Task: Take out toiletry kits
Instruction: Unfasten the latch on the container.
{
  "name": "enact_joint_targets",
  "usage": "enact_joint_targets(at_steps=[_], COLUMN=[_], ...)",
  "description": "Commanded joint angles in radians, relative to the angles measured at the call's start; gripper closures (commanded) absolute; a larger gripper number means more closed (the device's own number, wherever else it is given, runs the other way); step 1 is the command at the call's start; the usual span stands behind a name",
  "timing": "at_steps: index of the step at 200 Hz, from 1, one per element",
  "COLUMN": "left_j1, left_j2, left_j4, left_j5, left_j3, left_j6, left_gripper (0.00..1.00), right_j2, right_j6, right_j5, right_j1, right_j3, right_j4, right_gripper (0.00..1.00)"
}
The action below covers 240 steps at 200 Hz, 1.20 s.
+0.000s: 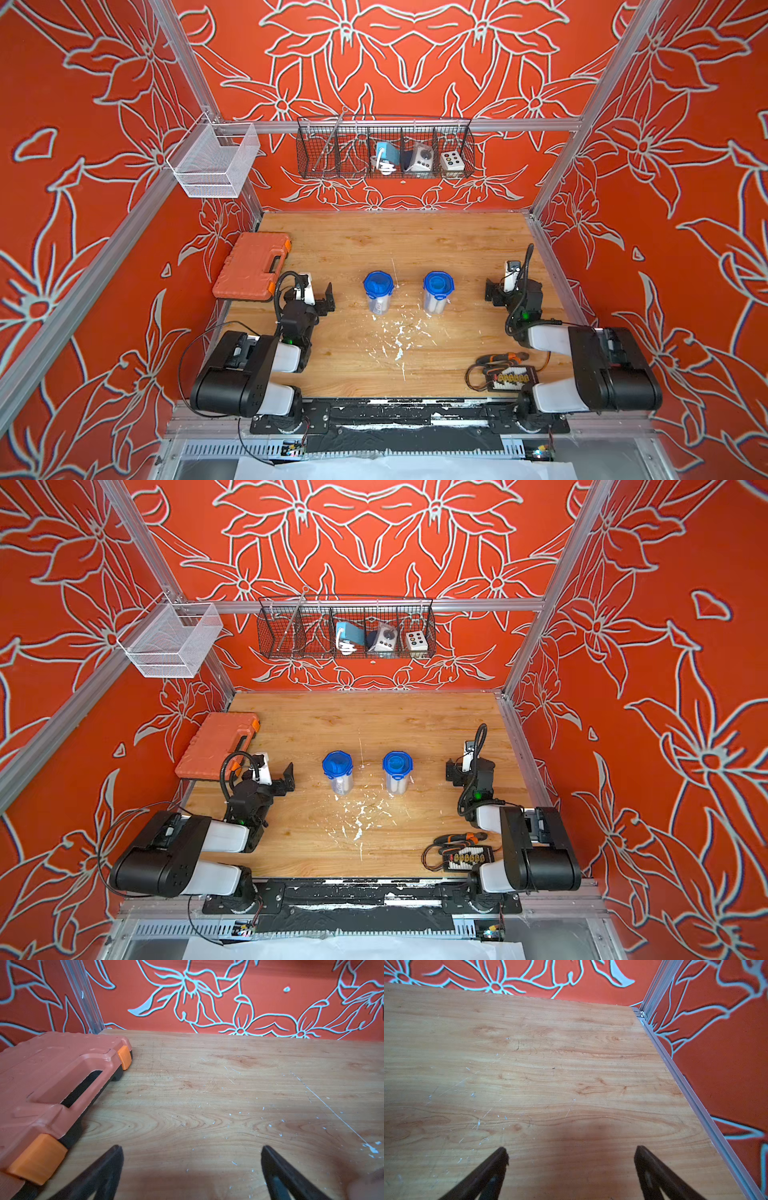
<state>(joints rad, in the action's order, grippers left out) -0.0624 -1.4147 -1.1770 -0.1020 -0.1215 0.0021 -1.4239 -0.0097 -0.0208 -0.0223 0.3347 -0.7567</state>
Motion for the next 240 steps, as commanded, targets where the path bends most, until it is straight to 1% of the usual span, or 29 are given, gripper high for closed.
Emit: enact_joint_targets(at_steps=[1,38,58,140,143,147,149,152,158,162,168,176,182,187,192,197,200,206,208,211,218,226,233,240], left_j1=[-0.025,-0.02,0.007,0.006,0.005,0.003,0.002,0.002,0.009,0.014,0.011,0.01,0.01,0.01,0.01,0.01,0.006,-0.012,-0.021,-0.042,-0.117,-0.225,-0.316,-0.391], left_j2=[0.004,0.005,0.007,0.01,0.014,0.03,0.043,0.071,0.118,0.14,0.17,0.211,0.235,0.248,0.254,0.257,0.26,0.27,0.276,0.286,0.309,0.33,0.334,0.327], left_j4=[-0.057,-0.04,-0.017,-0.015,-0.017,-0.004,0.019,0.1,0.315,0.423,0.499,0.579,0.674,0.785,0.899,0.989,1.029,1.081,1.089,1.098,1.122,1.148,1.173,1.208], left_j5=[-0.041,-0.029,0.021,0.02,0.011,-0.029,-0.055,-0.099,-0.162,-0.195,-0.277,-0.353,-0.366,-0.348,-0.308,-0.244,-0.199,-0.109,-0.075,-0.041,-0.012,-0.003,0.019,0.05], left_j3=[0.008,0.001,-0.009,-0.008,-0.007,-0.018,-0.03,-0.064,-0.163,-0.227,-0.291,-0.357,-0.42,-0.486,-0.555,-0.614,-0.641,-0.677,-0.685,-0.694,-0.717,-0.749,-0.784,-0.823], left_j6=[0.024,0.022,0.012,0.012,0.009,-0.001,-0.01,-0.03,-0.066,-0.073,-0.087,-0.161,-0.231,-0.295,-0.359,-0.404,-0.428,-0.468,-0.476,-0.483,-0.491,-0.474,-0.455,-0.451], left_gripper=[0.01,0.01,0.01,0.01,0.01,0.01,0.01,0.01,0.01,0.02,0.03,0.01,0.03,0.08,0.13,0.19,0.21,0.24,0.24,0.25,0.24,0.22,0.2,0.19], right_j2=[0.011,0.011,0.011,0.011,0.011,0.015,0.017,0.029,0.092,0.143,0.216,0.293,0.336,0.364,0.392,0.418,0.433,0.461,0.47,0.479,0.5,0.52,0.538,0.556], right_j6=[-0.011,-0.012,-0.011,-0.012,-0.013,-0.013,-0.01,-0.002,0.007,0.025,0.086,0.247,0.336,0.353,0.347,0.371,0.404,0.524,0.556,0.591,0.611,0.628,0.65,0.669], right_j5=[0.009,0.01,0.01,0.01,0.01,0.009,0.006,-0.01,-0.066,-0.1,-0.165,-0.263,-0.27,-0.235,-0.189,-0.178,-0.195,-0.24,-0.24,-0.201,-0.049,0.071,0.137,0.169], right_j1=[0.005,0.004,0.004,0.005,0.004,0.004,0.004,0.003,-0.009,-0.01,-0.01,-0.01,-0.008,-0.009,-0.009,-0.009,-0.007,0.005,0.013,0.028,0.061,0.061,0.051,0.047], right_j3=[-0.001,-0.001,-0.001,-0.001,-0.004,-0.005,-0.005,-0.001,0.041,0.091,0.185,0.334,0.441,0.502,0.532,0.526,0.512,0.505,0.506,0.508,0.506,0.505,0.497,0.494], right_j4=[-0.021,-0.021,-0.02,-0.021,-0.022,-0.025,-0.036,-0.049,0.072,0.218,0.418,0.706,0.902,1.002,1.047,1.059,1.057,1.098,1.123,1.151,1.175,1.2,1.222,1.265], right_gripper=[0.03,0.03,0.03,0.03,0.03,0.02,0.02,0.02,0.02,0.02,0.02,0.03,0.03,0.03,0.03,0.03,0.02,0.02,0.02,0.02,0.02,0.06,0.09,0.1])
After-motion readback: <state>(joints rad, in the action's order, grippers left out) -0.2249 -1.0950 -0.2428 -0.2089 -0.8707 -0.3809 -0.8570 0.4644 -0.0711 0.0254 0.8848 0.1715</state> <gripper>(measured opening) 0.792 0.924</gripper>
